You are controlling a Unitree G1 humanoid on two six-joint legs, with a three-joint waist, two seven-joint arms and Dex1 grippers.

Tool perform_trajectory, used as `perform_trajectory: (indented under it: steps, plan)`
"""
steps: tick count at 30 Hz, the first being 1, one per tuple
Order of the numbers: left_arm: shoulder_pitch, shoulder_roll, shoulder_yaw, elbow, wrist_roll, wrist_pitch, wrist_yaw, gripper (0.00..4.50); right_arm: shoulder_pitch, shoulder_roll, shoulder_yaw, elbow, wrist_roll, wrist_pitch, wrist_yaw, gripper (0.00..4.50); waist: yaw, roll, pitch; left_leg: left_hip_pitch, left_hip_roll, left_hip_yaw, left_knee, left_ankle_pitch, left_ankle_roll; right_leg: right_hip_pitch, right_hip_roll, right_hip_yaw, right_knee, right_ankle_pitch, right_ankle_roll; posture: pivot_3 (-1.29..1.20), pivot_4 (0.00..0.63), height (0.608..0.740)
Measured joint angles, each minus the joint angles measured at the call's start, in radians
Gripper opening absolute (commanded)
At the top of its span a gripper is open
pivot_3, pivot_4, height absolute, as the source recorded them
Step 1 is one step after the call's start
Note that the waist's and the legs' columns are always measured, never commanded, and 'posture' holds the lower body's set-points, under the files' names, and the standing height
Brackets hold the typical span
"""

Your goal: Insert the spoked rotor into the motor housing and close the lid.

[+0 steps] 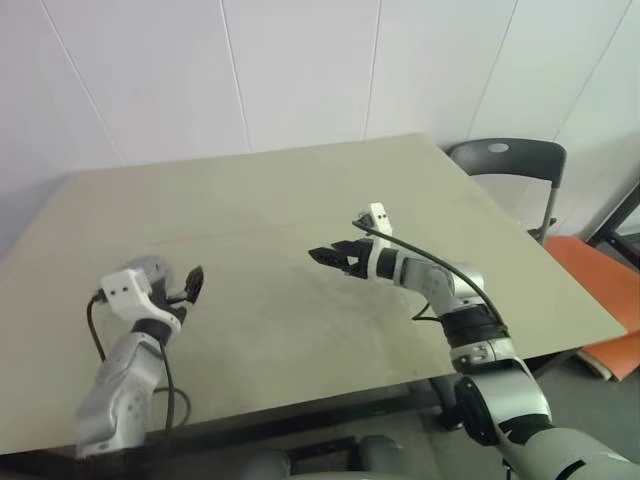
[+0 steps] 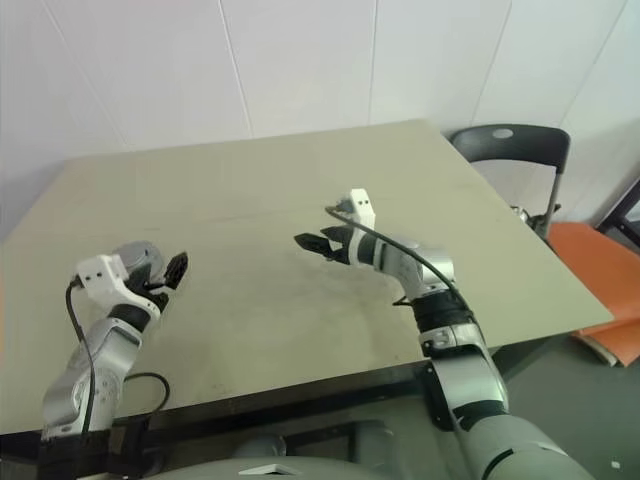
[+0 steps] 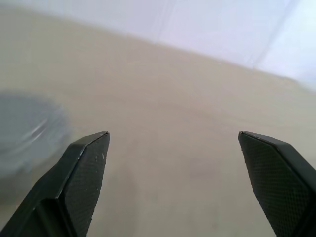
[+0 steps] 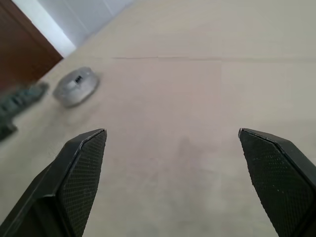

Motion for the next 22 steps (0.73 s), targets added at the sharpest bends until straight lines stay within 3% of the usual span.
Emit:
perform_trajectory:
  steps: [6, 11, 22]
  plan:
    - [-0.084, 0.147, -0.090, 0.184, 0.209, -0.223, -0.240, 4.46, 0.044, -0.038, 0.046, -0.006, -0.126, -0.326, 0.107, 4.50, 0.001, -0.003, 0.003, 0.000, 0.004, 0.000, -0.001, 0.000, 0.000, 0.000, 0.004, 0.001, -0.001, 0.001, 0.001, 0.00, 0.000, 0.740]
    - [-0.093, 0.205, -0.094, 0.210, 0.197, -0.278, -0.437, 4.46, 0.054, -0.017, 0.090, 0.051, -0.221, -0.494, 0.104, 4.50, 0.002, -0.003, 0.004, -0.001, 0.005, 0.001, -0.001, 0.000, 0.000, -0.001, 0.003, 0.001, -0.001, 0.004, -0.001, 0.00, 0.000, 0.740]
    - [-0.056, 0.211, -0.075, 0.204, 0.153, -0.281, -0.582, 4.46, 0.081, 0.014, 0.062, 0.065, -0.155, -0.472, 0.210, 4.50, 0.007, -0.004, 0.005, -0.001, 0.003, 0.000, 0.000, 0.000, 0.000, -0.001, -0.001, 0.001, 0.000, 0.005, -0.001, 0.00, 0.000, 0.740]
